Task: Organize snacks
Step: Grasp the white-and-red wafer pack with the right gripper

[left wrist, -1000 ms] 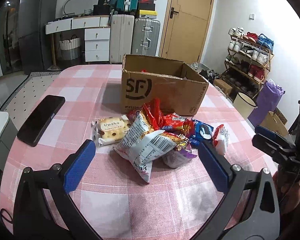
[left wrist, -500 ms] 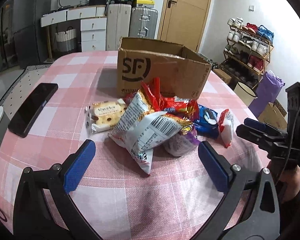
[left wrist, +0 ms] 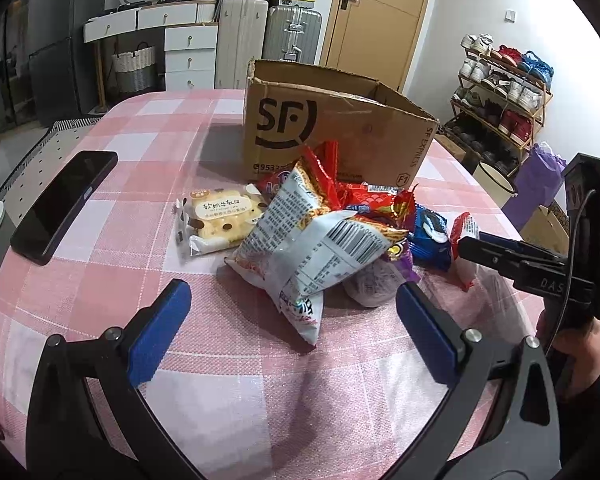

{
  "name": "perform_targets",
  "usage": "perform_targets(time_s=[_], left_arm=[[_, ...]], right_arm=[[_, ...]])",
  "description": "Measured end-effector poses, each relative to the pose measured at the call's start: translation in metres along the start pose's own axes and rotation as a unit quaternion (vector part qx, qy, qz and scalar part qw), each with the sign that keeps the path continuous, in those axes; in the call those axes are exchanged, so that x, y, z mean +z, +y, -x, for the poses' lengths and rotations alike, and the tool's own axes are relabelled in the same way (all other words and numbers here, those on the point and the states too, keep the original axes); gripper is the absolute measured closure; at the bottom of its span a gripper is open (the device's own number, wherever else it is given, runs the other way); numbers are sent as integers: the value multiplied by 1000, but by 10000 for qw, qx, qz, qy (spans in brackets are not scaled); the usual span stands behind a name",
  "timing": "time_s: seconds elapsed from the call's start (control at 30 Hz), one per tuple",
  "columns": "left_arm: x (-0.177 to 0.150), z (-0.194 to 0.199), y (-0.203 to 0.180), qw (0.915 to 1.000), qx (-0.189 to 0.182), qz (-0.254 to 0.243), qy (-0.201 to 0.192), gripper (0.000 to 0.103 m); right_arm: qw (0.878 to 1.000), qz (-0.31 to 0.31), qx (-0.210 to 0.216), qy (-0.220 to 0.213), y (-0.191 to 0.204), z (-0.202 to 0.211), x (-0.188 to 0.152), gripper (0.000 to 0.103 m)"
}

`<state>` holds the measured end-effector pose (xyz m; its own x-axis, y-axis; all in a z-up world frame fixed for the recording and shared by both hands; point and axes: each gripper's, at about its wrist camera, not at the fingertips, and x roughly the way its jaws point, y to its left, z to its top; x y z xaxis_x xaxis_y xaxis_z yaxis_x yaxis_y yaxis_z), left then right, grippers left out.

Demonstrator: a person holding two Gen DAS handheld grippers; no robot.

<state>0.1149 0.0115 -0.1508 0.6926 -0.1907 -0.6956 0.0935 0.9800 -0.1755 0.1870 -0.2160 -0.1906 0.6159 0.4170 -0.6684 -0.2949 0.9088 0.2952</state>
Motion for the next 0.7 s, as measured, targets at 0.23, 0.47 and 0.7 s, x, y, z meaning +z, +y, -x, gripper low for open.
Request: perform_targets(time_s=[0.23, 0.47, 0.7], left_arm=[[-1, 3, -1, 10000, 38, 22, 11, 1], [3, 12, 1, 9999, 87, 104, -17, 1], [3, 19, 5, 9998, 85, 192, 42, 1]], right_arm=[[9999, 47, 94, 47, 2, -1, -2, 54], [9992, 222, 270, -181, 14, 18, 0, 58], [9976, 353, 393, -451, 31, 48, 5, 58]])
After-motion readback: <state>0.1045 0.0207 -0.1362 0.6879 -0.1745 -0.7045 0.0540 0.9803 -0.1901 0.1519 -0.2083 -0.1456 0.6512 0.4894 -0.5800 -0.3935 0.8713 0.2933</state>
